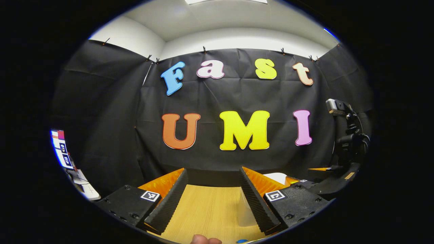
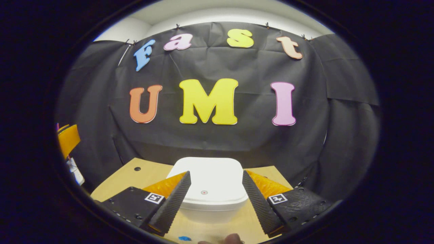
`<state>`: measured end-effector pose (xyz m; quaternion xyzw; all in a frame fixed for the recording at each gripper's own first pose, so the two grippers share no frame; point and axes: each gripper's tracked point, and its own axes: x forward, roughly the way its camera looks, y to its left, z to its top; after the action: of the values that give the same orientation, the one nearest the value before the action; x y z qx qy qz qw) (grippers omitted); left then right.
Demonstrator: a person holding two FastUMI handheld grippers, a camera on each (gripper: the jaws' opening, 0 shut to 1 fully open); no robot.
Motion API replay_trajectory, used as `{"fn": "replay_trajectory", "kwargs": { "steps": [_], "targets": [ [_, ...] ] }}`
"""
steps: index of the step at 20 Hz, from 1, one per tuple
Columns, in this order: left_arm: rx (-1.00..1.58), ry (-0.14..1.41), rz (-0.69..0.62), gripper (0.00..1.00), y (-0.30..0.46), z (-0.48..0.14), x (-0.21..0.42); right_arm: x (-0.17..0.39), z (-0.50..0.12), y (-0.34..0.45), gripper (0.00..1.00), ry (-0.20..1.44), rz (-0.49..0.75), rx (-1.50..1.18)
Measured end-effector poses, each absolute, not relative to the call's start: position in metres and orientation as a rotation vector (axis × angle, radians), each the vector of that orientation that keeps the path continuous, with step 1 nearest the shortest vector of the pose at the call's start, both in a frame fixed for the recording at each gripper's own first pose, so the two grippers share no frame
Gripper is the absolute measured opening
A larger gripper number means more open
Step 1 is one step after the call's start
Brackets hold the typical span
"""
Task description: Press the lid of the desktop garbage bin to open it, pick up the crumpled paper on the desktop and throw it into the bin, then pick up the pop can on the desktop and drop it into the bin, and finally close the garbage bin lid.
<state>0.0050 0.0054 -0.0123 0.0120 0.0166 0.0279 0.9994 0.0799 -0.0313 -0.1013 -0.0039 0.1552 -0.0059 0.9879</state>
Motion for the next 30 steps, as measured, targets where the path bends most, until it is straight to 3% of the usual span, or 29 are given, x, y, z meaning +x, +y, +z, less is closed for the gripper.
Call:
{"fn": "replay_trajectory", "kwargs": {
  "steps": [4,5,6,7,10,11,13,23,28,29,30],
  "targets": [
    [0.026,0.041,0.079,0.96,0.012,-0.016,0.006,0.094,-0.117,-0.025,0.91,0.36,0.006,0.0],
    [0.027,0.042,0.083,0.96,0.013,-0.016,0.005,0.096,-0.119,-0.026,0.77,0.374,0.0,-0.002],
    [0.03,0.041,0.085,0.96,0.013,-0.016,0.005,0.099,-0.123,-0.028,0.73,0.384,-0.013,-0.002],
    [0.033,0.039,0.085,0.96,0.013,-0.015,0.005,0.102,-0.126,-0.03,0.58,0.39,-0.019,0.002],
    [0.047,0.038,0.096,0.96,0.015,-0.015,0.007,0.107,-0.141,-0.028,0.39,0.416,-0.022,0.024],
    [0.046,0.043,0.098,0.96,0.015,-0.016,0.009,0.101,-0.141,-0.035,0.39,0.425,-0.064,0.012],
    [0.042,0.051,0.105,0.96,0.018,-0.018,0.006,0.112,-0.155,-0.037,0.04,0.455,-0.066,0.024],
    [0.028,0.081,0.105,0.96,0.017,-0.031,0.009,0.105,-0.179,-0.033,0.01,0.508,-0.027,0.092],
    [0.023,0.079,0.087,0.97,0.012,-0.032,0.009,0.104,-0.156,-0.035,0.01,0.454,-0.022,0.016],
    [0.017,0.085,0.082,0.96,0.011,-0.034,0.009,0.103,-0.146,-0.033,0.31,0.433,-0.012,0.035],
    [0.008,0.094,0.074,0.96,0.006,-0.038,0.01,0.101,-0.134,-0.037,0.45,0.393,-0.019,0.035]
  ]
}}
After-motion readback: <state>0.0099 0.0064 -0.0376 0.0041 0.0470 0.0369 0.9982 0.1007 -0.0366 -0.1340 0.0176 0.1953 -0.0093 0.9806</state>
